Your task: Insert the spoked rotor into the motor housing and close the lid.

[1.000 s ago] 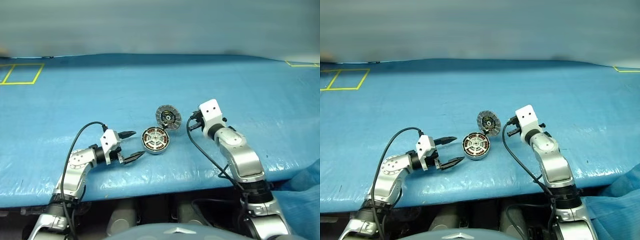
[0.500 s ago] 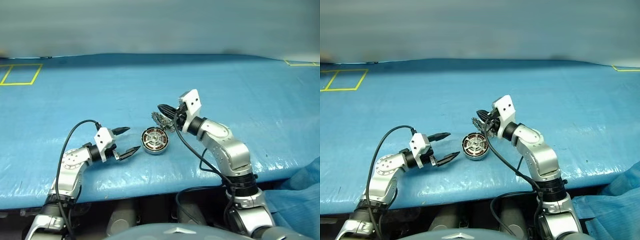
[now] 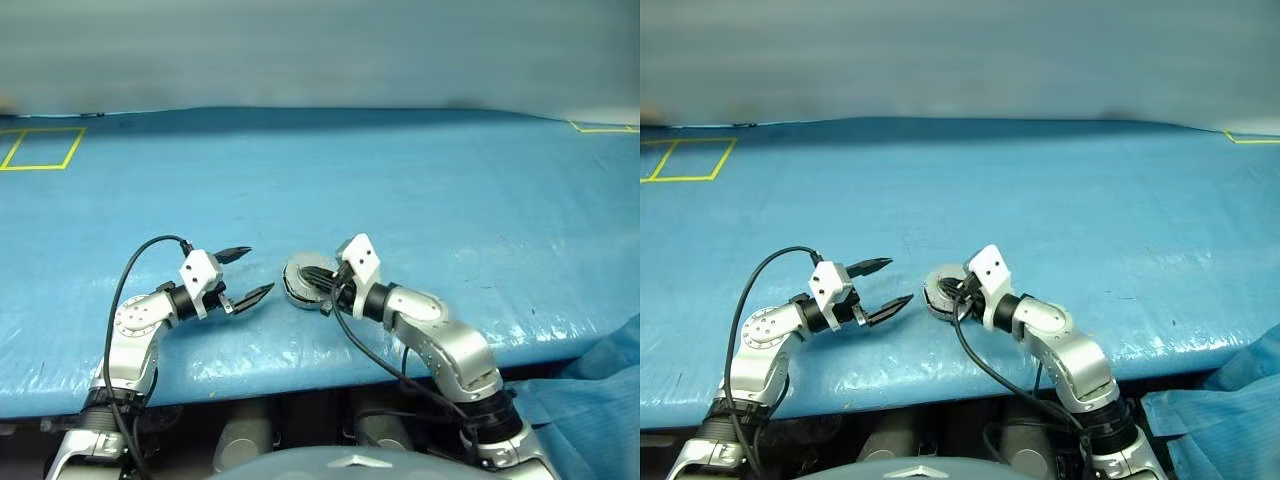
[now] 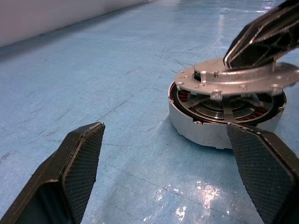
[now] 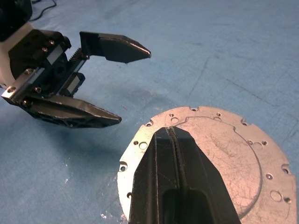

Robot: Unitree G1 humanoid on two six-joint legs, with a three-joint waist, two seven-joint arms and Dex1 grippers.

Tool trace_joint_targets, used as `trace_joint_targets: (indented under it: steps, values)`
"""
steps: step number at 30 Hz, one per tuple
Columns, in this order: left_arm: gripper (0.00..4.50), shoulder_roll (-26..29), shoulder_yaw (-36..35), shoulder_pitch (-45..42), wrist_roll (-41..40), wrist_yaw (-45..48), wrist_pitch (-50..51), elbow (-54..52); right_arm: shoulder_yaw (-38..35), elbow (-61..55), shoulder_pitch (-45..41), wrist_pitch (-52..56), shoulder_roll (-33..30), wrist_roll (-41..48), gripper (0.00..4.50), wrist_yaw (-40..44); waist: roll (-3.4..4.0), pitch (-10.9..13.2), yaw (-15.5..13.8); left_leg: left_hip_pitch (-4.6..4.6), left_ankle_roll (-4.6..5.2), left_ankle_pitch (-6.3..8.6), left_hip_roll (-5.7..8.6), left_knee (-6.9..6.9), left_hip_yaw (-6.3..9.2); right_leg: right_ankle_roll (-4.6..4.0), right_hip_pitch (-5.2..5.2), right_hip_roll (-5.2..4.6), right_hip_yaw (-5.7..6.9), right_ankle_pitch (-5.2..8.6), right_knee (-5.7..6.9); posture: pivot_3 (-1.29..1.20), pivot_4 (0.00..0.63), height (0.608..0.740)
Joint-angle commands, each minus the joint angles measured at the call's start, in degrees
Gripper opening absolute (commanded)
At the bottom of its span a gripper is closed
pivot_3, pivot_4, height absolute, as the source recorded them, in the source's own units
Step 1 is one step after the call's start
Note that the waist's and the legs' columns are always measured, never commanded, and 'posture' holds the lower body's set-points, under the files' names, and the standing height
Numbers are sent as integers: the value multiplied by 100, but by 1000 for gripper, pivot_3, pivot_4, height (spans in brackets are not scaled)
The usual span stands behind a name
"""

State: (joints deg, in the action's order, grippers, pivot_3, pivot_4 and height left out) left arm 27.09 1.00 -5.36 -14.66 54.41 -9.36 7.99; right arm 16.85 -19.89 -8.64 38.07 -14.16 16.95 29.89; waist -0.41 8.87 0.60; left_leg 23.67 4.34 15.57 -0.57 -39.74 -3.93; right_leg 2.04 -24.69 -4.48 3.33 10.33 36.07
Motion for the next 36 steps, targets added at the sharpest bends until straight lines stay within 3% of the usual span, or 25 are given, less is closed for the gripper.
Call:
trace_joint_targets:
  steps: [1,12,19,23,31,36]
  values:
    - [4440,-28,26,-80,-136,100,-6,-163,-25,-14,3,-81,-14,-86,0,-97,0,0,0,0,0,0,0,0,0,0,0,0,0,0,-1,0,150,740]
    - [4440,-4,236,-22,-228,393,235,-286,552,234,245,-1163,-226,-1008,0,-252,-1,-1,1,-7,1,1,0,1,4,17,1,0,6,10,-6,0,150,740]
    - [4440,-105,361,-200,-190,467,194,-147,111,105,289,-1343,25,-814,0,-381,0,0,-9,-2,1,1,0,1,9,6,1,-4,10,3,-7,0,150,740]
    - [4500,-199,387,-328,-132,376,168,-32,-25,121,340,-1468,-5,-729,884,-236,0,0,-13,1,2,1,0,1,11,3,1,-3,13,2,-10,0,150,740]
    - [4500,-338,454,-422,-77,362,141,74,-76,42,373,-1439,-67,-623,3473,-27,-1,0,-4,6,1,0,0,7,11,3,9,10,11,3,-9,0,150,740]
    - [4500,-349,453,-462,-69,355,109,117,4,138,302,-1423,-72,-734,3473,-86,-1,0,-6,8,1,0,1,7,11,5,8,9,11,4,-9,0,150,740]
